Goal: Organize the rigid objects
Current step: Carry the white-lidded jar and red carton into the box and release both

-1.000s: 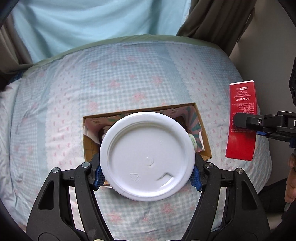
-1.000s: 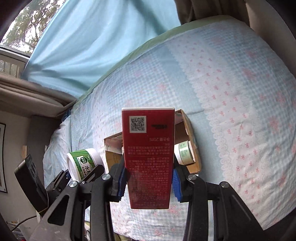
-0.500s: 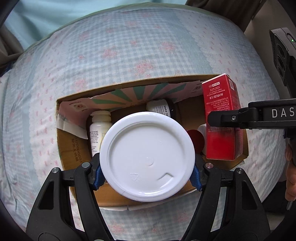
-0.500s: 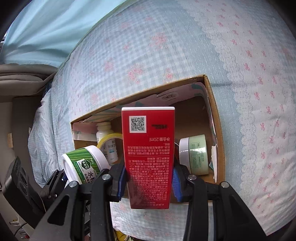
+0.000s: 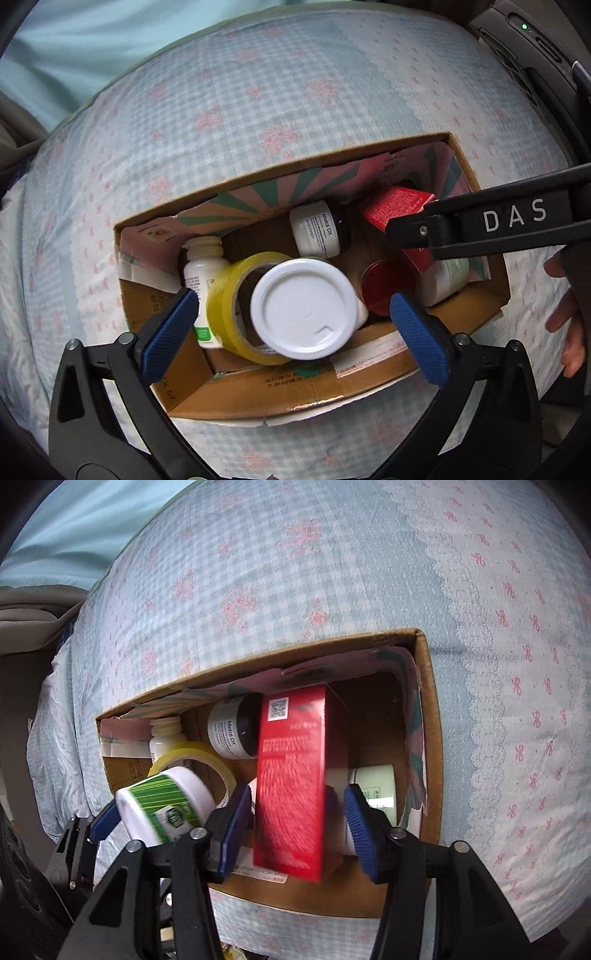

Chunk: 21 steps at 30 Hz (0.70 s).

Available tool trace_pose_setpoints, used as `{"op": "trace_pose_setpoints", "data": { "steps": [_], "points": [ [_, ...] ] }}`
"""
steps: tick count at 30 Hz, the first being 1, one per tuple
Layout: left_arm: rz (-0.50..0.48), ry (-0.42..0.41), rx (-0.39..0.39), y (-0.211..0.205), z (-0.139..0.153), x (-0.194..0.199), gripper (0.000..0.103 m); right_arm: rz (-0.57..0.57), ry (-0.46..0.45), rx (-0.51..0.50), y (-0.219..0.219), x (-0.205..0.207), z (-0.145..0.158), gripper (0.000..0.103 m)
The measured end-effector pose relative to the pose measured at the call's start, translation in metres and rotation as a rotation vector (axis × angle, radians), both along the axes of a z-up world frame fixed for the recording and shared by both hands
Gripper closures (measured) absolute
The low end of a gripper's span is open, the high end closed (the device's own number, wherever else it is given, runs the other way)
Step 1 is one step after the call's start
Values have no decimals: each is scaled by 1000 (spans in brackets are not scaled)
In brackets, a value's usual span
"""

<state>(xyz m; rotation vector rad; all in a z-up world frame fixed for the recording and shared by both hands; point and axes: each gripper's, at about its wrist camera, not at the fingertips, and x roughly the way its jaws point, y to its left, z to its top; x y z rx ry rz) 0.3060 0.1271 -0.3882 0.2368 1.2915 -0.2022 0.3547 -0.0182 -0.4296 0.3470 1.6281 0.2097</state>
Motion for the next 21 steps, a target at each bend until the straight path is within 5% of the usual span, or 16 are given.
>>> {"op": "trace_pose_setpoints", "data": {
  "steps": [2, 14, 21],
  "points": [
    [-2, -8, 22, 0, 6, -2, 0, 39, -46, -28, 2, -2, 11, 0],
    [37, -31, -22, 25, 33, -34, 0, 26, -100, -50, 2, -37, 39, 0],
    [47, -91, -79, 32, 81, -54, 0, 9, -188, -63, 0, -63, 93, 0]
  ]
}}
